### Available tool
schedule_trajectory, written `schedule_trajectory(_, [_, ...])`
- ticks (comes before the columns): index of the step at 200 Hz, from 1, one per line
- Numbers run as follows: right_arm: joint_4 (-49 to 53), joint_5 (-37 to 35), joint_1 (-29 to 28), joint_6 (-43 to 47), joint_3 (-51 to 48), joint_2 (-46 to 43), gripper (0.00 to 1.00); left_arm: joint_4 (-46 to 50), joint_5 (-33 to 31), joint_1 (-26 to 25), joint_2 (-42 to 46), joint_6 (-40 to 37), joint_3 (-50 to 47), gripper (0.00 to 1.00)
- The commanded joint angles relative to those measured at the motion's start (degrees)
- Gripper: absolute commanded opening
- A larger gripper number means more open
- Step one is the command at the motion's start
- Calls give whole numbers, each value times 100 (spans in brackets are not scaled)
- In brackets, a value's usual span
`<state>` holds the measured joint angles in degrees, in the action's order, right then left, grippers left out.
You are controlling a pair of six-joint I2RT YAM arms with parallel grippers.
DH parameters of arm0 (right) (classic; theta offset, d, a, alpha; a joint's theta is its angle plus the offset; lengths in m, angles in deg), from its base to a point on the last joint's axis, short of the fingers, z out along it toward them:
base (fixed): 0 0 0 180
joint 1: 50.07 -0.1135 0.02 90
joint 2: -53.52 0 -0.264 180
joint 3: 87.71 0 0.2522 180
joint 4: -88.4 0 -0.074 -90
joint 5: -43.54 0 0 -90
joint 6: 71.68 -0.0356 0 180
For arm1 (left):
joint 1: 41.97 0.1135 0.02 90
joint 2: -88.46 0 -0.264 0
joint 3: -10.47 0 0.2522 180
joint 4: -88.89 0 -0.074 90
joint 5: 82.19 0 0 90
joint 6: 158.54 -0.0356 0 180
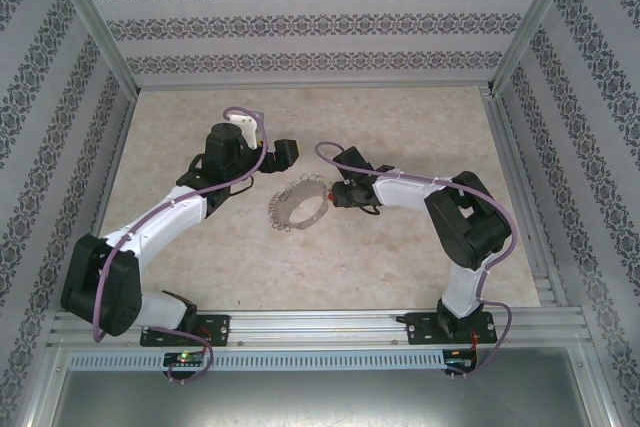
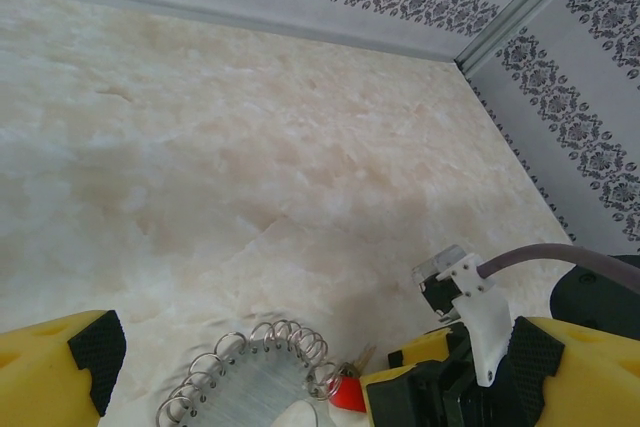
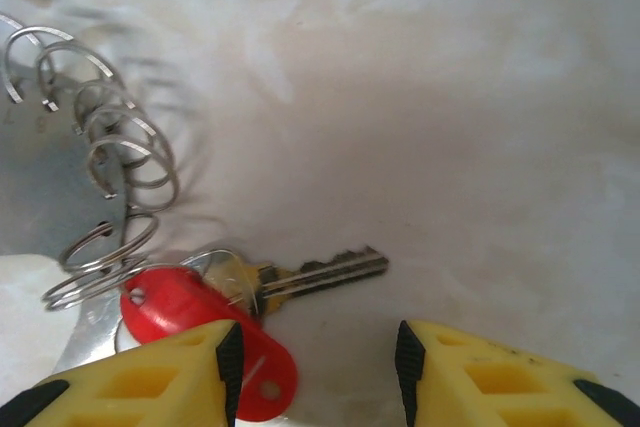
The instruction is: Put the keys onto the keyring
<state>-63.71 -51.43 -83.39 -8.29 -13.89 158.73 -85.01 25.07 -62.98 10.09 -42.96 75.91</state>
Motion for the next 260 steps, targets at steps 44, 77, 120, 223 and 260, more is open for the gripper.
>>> schedule_trajectory(44, [414, -261, 562, 96, -488, -1610, 63, 415, -556, -56, 474, -315, 160, 100])
schedule_trajectory(77, [622, -94, 824, 239, -276, -2383, 96, 570, -1391, -52, 806, -557, 29, 100])
schedule_trajectory(120, [211, -448, 1719, 541, -236, -3081, 98, -186, -3116, -53, 1556, -1761, -571, 100])
schedule_trajectory(223, [-2897, -713, 3271, 1880, -2225, -2828, 98, -3291, -4080, 1029, 600, -2809, -2956, 100])
schedule_trajectory(260, [-5304, -134, 3283, 2292, -3253, -2136, 98, -4540, -3535, 1350, -215, -2748, -3400, 100])
